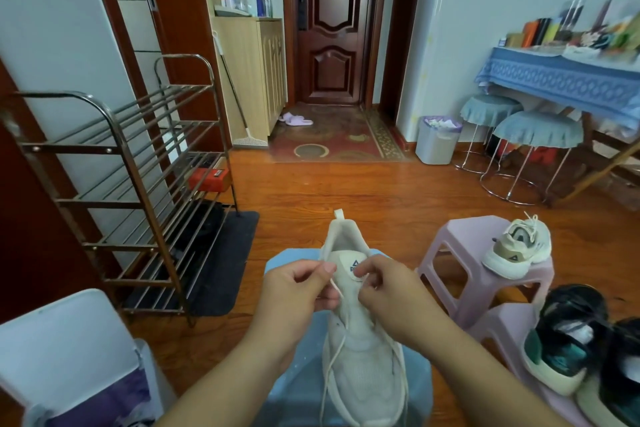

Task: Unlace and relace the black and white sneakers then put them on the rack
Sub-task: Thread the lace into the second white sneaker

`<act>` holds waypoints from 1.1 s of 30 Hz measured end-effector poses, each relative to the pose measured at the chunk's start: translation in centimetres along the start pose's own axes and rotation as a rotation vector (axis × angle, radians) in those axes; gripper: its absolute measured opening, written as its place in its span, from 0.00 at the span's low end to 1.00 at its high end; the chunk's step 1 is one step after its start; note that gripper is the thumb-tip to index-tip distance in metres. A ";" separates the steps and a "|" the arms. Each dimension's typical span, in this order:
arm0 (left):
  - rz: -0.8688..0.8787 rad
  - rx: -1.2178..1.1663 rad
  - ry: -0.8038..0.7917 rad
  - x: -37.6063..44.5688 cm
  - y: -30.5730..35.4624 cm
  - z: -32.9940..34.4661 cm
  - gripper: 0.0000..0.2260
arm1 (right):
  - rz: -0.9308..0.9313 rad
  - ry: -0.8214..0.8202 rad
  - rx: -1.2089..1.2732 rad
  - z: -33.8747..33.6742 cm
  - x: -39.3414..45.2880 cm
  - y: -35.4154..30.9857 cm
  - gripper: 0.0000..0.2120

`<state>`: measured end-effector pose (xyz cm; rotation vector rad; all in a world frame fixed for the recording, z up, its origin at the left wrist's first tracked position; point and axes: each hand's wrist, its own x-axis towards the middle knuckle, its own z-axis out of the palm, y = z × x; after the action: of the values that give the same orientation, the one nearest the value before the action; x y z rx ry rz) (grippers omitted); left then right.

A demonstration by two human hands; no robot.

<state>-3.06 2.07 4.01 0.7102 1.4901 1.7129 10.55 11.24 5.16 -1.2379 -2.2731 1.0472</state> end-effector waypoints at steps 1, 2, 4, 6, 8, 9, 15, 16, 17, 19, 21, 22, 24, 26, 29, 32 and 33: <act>0.004 0.005 -0.005 0.1 -0.1 0.2 0.06 | -0.027 -0.029 -0.040 0.0 0.0 0.0 0.10; 0.010 0.007 -0.003 0.1 -0.3 0.3 0.05 | -0.071 -0.057 -0.097 0.3 0.0 0.0 0.09; 0.030 0.013 0.021 0.3 -0.4 0.5 0.05 | -0.163 -0.064 -0.229 1.2 -0.2 0.1 0.05; 0.046 0.019 0.050 0.4 -0.5 0.6 0.05 | -0.258 -0.035 -0.402 1.9 -0.4 0.4 0.05; 0.053 0.032 0.057 0.4 -0.6 0.5 0.05 | -0.340 -0.057 -0.546 2.4 -0.5 0.8 0.08; 0.053 0.035 0.056 0.5 -0.6 0.5 0.05 | -0.352 -0.075 -0.577 2.4 -0.5 0.8 0.10; 0.063 0.027 0.055 0.4 -0.3 0.3 0.05 | -0.163 0.018 -0.246 1.6 -0.4 0.8 0.05; 0.066 0.030 0.058 0.4 -0.3 0.3 0.05 | -0.108 0.044 -0.106 1.2 -0.2 0.7 0.06; 0.068 0.034 0.060 0.4 -0.3 0.3 0.05 | -0.072 0.075 0.027 0.7 -0.2 0.5 0.08; 0.073 0.036 0.056 0.3 -0.3 0.4 0.05 | -0.037 0.129 0.210 -0.2 -0.1 0.3 0.12; 0.073 0.034 0.036 0.2 -0.3 0.6 0.05 | -0.012 0.123 0.297 -0.6 -0.1 0.2 0.13; 0.073 0.036 0.023 0.1 -0.4 0.7 0.05 | 0.001 0.102 0.319 -0.5 -0.2 0.2 0.13; 0.081 0.045 -0.001 0.0 -0.5 1.1 0.05 | 0.011 0.093 0.279 -0.3 -0.2 0.3 0.12; 0.083 0.050 -0.014 0.0 -0.7 1.9 0.05 | -0.023 0.133 0.148 -0.5 0.0 0.6 0.12; 0.076 0.093 -0.015 0.0 -0.8 3.1 0.07 | -0.041 0.129 0.195 -0.7 0.0 0.8 0.13; 0.073 0.135 -0.024 0.1 -0.7 3.8 0.08 | -0.040 0.162 0.268 -0.7 0.0 1.0 0.08; 0.073 0.135 -0.025 0.1 -0.7 3.9 0.08 | -0.032 0.194 0.306 -0.7 0.1 1.1 0.07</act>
<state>0.19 4.41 3.99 0.8636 1.5908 1.6623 11.54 12.00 4.76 -1.1183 -1.8986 1.1577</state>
